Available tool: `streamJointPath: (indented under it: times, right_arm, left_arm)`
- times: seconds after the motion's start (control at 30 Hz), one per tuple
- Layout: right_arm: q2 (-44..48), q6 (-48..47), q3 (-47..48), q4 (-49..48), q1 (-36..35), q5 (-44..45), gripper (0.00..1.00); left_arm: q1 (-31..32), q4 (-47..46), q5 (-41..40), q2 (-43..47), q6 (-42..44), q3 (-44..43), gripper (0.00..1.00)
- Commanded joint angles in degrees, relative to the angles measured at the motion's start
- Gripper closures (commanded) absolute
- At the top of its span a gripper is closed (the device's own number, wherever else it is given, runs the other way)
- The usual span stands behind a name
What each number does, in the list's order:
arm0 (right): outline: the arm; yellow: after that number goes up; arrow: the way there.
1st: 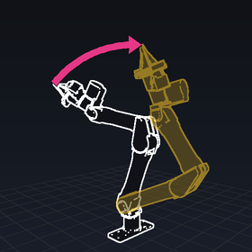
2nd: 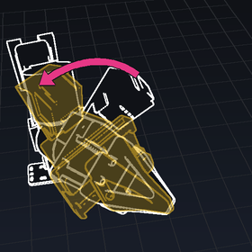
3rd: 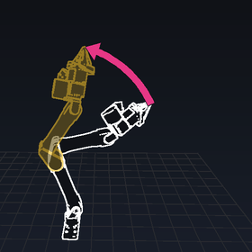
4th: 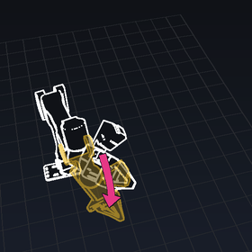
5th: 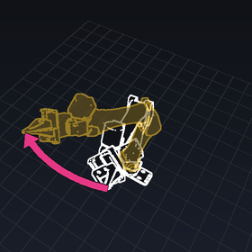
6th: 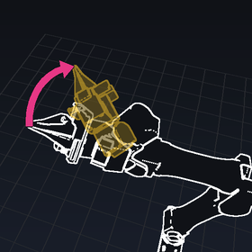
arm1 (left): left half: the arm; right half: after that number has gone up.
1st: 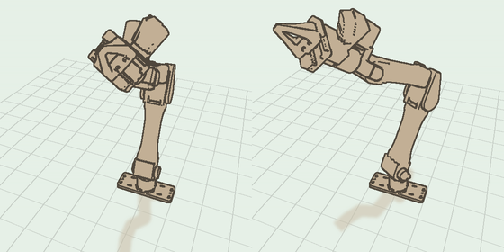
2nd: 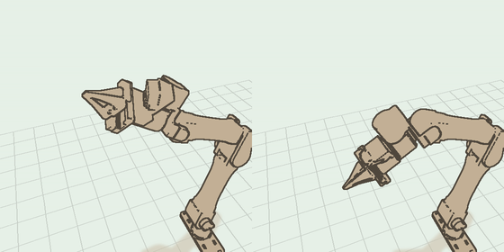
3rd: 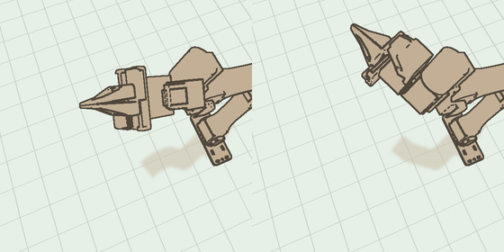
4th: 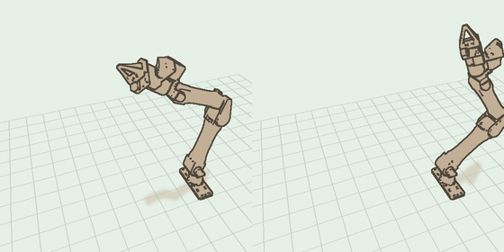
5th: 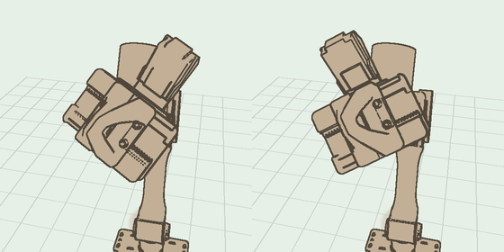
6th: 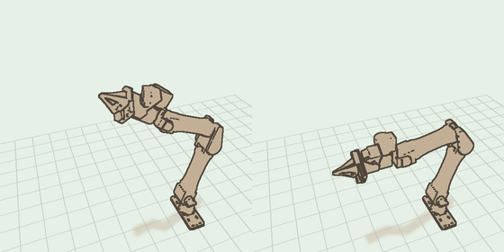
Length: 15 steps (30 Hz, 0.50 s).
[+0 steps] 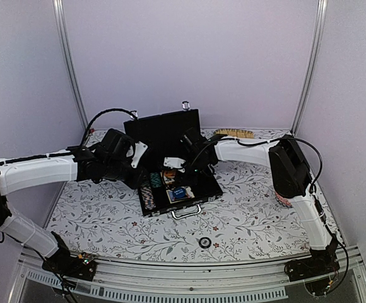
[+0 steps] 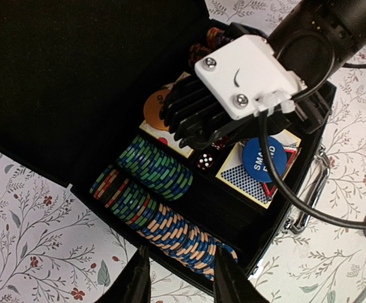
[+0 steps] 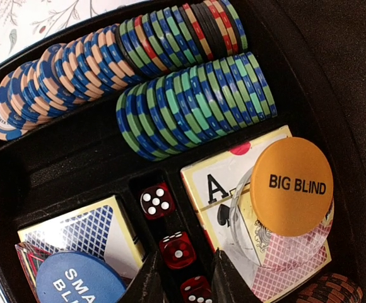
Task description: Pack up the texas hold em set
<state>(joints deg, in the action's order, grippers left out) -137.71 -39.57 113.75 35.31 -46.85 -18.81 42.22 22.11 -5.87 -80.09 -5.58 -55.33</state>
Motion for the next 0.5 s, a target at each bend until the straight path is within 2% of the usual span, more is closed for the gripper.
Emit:
streamJointPath:
  times: [0.0,0.27,0.47]
  right_arm:
    - [-0.07,0.26,1.29,0.69,-0.29,-0.11,0.70]
    - [2.43,-0.24,1.16,0.70,0.23,3.09,0.70]
    - [9.89,-0.27,-1.62,0.71,1.51,4.30,0.67]
  left_arm:
    - [0.55,-0.88,-0.46,-0.02,0.71,0.79,0.64]
    - [0.53,-0.55,-0.25,-0.35,0.74,-0.11,0.64]
    - [0.56,0.58,0.03,-0.51,0.75,-1.41,0.64]
